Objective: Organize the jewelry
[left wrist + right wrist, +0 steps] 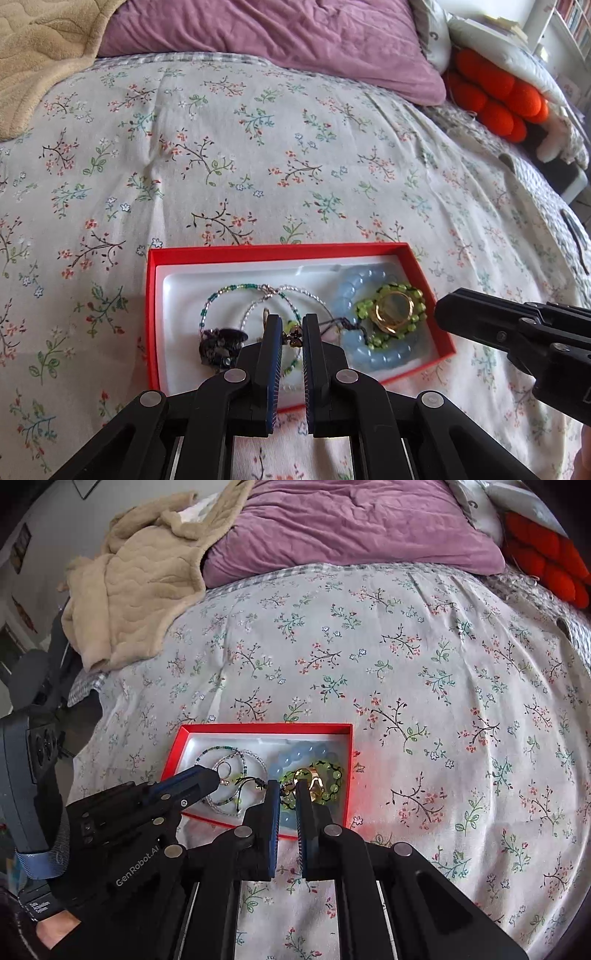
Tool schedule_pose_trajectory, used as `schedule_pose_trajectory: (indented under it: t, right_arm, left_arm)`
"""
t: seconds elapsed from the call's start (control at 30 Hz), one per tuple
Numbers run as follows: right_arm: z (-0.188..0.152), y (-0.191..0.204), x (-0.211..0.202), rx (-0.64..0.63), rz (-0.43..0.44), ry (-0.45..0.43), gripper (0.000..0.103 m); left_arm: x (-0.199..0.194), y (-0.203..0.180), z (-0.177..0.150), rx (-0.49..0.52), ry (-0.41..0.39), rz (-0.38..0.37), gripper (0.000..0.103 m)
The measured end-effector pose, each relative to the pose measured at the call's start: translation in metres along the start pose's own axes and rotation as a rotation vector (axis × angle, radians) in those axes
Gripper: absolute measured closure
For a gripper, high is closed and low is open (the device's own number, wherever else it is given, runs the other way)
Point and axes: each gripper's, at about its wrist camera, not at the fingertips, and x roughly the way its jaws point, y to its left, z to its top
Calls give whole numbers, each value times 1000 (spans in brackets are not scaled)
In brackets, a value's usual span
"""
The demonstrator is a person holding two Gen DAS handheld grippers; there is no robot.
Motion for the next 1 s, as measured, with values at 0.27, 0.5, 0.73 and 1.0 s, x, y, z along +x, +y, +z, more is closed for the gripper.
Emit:
schedule_pose_trajectory:
  t: [0.27,0.5,0.73,1.0]
  right_arm:
    - [4,-9,25,39,44,52,94]
    - [6,-16,28,68,66,67,92]
    - [4,-18,21,96,89,54,58]
    - [0,-16,6,92,64,44,57]
  left_arm:
    - [18,2,7,-29,9,-15,98]
    - [22,2,9,-38,10,-2,90]
    - [13,2,8,-28,4,15,67]
    - [-6,2,2,-9,-20,60,49]
